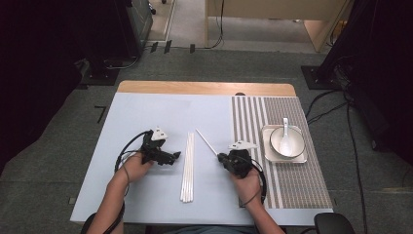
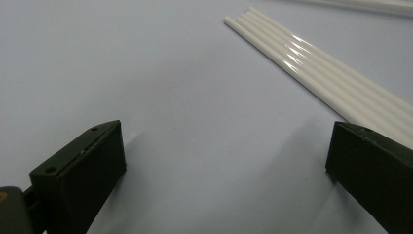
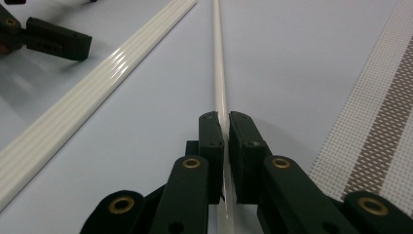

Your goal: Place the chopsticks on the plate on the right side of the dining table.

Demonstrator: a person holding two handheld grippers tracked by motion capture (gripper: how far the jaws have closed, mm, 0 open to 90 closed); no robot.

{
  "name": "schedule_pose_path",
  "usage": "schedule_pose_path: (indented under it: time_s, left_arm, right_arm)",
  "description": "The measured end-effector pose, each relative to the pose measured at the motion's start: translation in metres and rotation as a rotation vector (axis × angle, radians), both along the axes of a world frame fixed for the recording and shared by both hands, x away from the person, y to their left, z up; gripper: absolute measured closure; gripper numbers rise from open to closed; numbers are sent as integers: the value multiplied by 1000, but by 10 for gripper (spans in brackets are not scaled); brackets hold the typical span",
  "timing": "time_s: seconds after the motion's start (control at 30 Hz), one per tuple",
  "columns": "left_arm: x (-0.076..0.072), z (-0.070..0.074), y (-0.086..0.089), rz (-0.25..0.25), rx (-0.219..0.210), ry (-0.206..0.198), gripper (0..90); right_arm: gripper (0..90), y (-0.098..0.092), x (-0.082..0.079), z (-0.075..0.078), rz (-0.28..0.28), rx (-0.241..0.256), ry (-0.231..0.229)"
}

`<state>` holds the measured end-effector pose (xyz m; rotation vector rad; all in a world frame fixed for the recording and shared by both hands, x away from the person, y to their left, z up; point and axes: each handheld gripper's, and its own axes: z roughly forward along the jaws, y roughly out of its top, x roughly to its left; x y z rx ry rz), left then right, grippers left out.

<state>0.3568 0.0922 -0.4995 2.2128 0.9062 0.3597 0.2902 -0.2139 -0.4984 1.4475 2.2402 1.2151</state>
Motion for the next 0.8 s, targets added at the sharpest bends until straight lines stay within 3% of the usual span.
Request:
schedule_pose_path:
  time_s: [0.13, 0.4, 0.6, 0.8]
  left_arm:
    - [0, 0, 0, 0, -1, 0, 5]
    - [0, 0, 0, 0, -1, 0, 5]
    - [0, 0, 0, 0, -1, 0, 5]
    - [0, 0, 0, 0, -1, 0, 5]
  right_arm:
    - [848, -8, 3, 2, -24, 44, 16]
    - [848, -11, 9, 10, -19, 44, 28]
    - [848, -11, 13, 17, -9, 39, 29]
    - [848, -17, 22, 28, 27, -9, 64]
